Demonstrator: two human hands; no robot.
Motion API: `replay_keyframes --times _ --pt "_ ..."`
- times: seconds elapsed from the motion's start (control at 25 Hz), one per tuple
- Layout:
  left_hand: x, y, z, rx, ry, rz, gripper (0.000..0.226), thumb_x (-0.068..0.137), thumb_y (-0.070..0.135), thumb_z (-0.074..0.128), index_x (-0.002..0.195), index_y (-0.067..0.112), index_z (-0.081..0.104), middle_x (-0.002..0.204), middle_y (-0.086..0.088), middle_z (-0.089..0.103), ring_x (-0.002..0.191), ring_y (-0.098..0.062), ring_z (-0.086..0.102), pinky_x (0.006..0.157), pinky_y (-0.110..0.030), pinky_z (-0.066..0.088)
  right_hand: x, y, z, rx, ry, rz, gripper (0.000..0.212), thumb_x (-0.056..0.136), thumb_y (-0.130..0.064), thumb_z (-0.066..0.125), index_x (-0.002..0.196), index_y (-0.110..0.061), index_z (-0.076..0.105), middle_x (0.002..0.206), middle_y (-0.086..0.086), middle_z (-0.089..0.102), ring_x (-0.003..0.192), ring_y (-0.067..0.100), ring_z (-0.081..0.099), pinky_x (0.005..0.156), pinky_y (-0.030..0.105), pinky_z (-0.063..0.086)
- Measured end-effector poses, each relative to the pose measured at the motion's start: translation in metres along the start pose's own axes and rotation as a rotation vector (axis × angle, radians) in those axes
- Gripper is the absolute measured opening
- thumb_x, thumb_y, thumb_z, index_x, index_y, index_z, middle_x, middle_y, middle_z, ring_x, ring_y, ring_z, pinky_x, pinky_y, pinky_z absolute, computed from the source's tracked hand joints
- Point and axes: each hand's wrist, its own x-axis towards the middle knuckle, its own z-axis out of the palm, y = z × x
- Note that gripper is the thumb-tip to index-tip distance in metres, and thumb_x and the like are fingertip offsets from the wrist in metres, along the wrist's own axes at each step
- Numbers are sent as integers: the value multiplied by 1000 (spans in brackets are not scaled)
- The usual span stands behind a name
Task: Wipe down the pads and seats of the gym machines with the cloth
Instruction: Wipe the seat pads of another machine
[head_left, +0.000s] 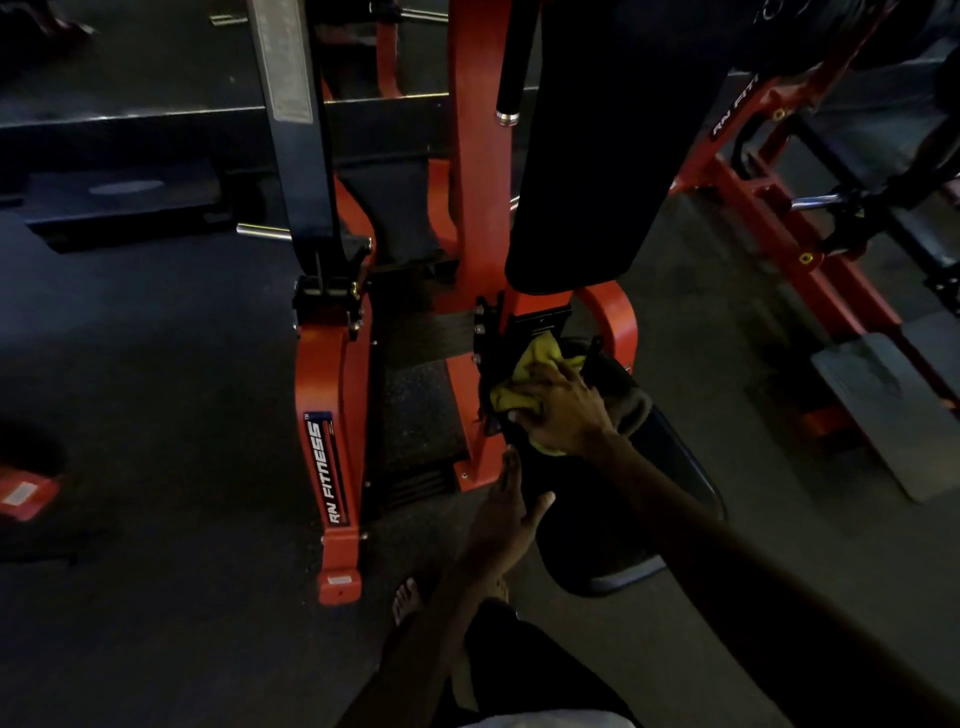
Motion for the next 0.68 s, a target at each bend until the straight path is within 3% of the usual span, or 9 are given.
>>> replay_keyframes --times 0.16,0.24,0.32,0.52,0.68 --pt "3 -1 2 27 -36 -75 111 79 91 24 157 18 -5 163 5 -6 150 -10 2 111 -4 3 -20 5 9 34 43 -25 49 86 -62 61 133 -47 60 153 -10 41 146 27 32 103 56 44" --pt "4 4 1 56 -30 -68 92 96 64 45 157 18 -5 164 5 -5 152 -12 4 110 -6 5 0 7 -2 53 24 -28 50 86 -60 60 135 -47 58 149 -10 44 143 29 36 100 60 45" --pt "6 3 3 56 -13 -75 83 101 43 53 159 14 0 164 5 -2 151 -10 4 110 -9 7 14 8 -7 76 9 -25 51 85 -58 60 135 -48 57 146 -10 46 140 30 40 99 60 46" --pt "3 8 3 62 60 -26 87 96 52 53 159 12 7 163 3 7 146 -6 5 106 2 0 -24 22 -1 128 52 -57 42 87 -52 66 129 -46 63 145 -13 50 134 31 48 98 52 50" --pt "-3 9 13 -8 102 -90 76 101 35 57 159 19 11 163 8 11 147 -8 13 111 -12 14 -57 49 7 130 93 56 49 83 -59 59 129 -42 62 143 -6 51 129 34 51 98 55 49"
